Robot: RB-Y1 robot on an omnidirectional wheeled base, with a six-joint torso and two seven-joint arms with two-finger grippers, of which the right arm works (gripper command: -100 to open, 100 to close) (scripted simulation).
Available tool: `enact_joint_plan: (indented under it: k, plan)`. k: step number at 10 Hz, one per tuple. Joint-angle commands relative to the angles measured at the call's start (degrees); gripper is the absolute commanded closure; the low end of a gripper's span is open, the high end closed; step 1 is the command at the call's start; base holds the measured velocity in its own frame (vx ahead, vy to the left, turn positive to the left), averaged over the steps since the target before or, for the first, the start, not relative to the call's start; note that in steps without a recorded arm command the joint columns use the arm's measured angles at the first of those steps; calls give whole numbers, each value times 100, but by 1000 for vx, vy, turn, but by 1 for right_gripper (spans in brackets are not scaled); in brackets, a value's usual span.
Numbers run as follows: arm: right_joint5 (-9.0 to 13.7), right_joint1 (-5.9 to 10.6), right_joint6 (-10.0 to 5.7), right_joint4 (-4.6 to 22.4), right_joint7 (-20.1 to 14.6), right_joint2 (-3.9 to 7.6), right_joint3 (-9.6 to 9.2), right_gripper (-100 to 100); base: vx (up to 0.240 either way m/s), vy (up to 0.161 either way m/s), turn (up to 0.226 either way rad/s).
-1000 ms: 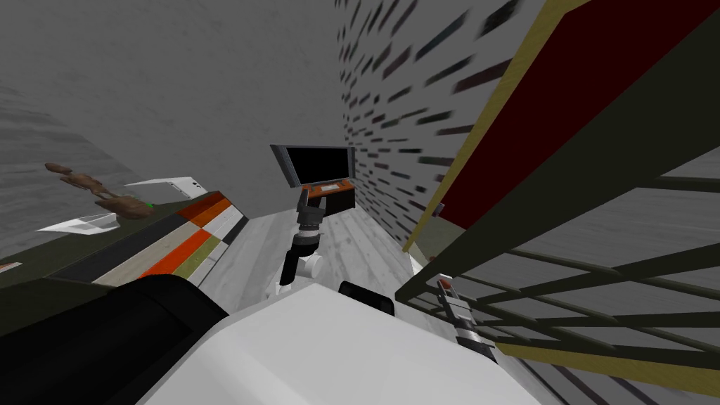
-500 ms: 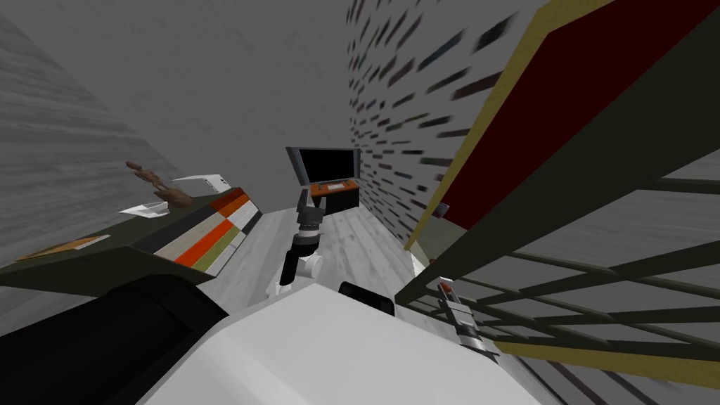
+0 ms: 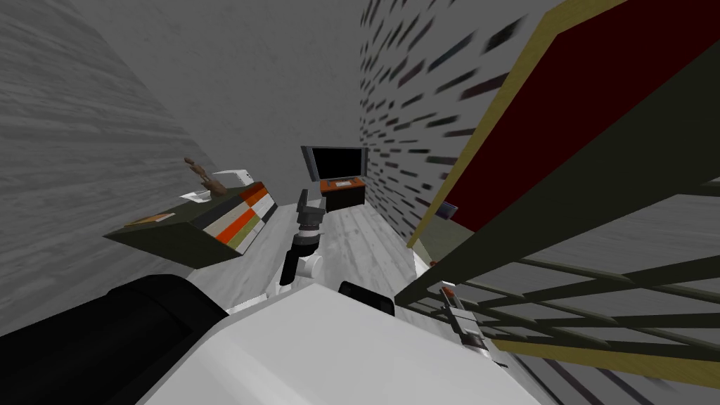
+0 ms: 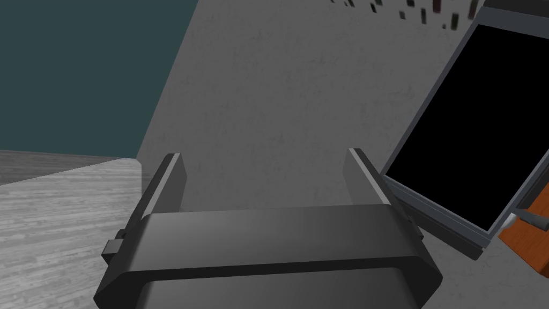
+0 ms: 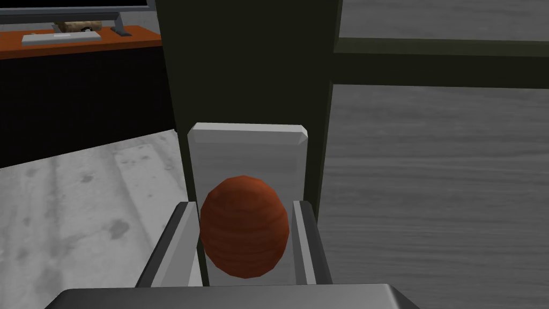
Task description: Pull the door open
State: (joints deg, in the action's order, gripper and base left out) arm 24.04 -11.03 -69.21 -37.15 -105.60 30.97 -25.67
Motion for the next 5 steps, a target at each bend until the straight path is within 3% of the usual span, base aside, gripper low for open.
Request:
enact_joint_plan:
  k: [1,3,4,5]
  plan:
    - [-17,-40,-122,57,-42,34,-32,100,-210,-58,141]
    - [-42,-70,-246,122,-94,68,-75,100,-203,-49,102]
    - [-40,-47,-207,111,-77,49,-67,100,-92,-26,23]
    - [-54,-50,-280,179,-109,55,-104,100,-134,-32,142]
